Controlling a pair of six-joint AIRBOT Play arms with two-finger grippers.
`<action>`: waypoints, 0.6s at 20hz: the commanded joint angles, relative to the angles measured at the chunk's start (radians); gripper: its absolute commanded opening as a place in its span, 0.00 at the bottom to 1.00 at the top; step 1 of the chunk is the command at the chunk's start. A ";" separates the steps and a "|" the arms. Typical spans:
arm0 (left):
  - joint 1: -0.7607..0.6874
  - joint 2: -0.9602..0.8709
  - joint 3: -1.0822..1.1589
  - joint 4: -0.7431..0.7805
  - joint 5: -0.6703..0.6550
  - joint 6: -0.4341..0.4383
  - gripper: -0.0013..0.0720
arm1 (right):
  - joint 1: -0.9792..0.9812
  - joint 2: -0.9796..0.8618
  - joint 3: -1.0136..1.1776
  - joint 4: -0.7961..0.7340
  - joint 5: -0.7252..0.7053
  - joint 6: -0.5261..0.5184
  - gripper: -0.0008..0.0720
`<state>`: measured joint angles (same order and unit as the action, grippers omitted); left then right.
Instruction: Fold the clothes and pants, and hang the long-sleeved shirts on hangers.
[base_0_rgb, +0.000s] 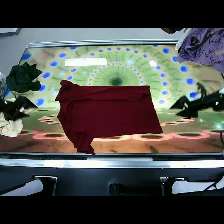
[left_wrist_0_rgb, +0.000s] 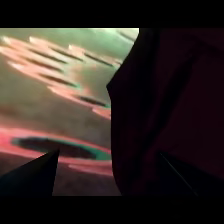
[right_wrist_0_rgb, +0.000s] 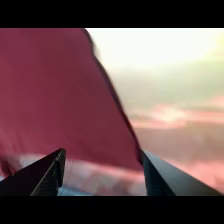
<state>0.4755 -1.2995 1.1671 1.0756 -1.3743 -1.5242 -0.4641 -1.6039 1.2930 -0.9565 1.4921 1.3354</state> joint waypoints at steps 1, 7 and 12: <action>0.027 0.113 -0.256 -0.097 0.050 0.061 0.92 | -0.029 0.024 -0.200 -0.017 -0.063 -0.074 0.76; 0.027 0.114 -0.306 -0.097 0.068 0.063 0.92 | -0.029 0.018 -0.243 0.024 -0.146 -0.105 0.75; 0.027 0.114 -0.306 -0.097 0.093 0.063 0.92 | -0.029 0.017 -0.338 0.066 -0.164 -0.136 0.73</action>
<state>0.5018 -1.1881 0.8680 0.9821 -1.2972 -1.4647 -0.4927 -1.5856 1.0050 -0.9134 1.3533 1.2274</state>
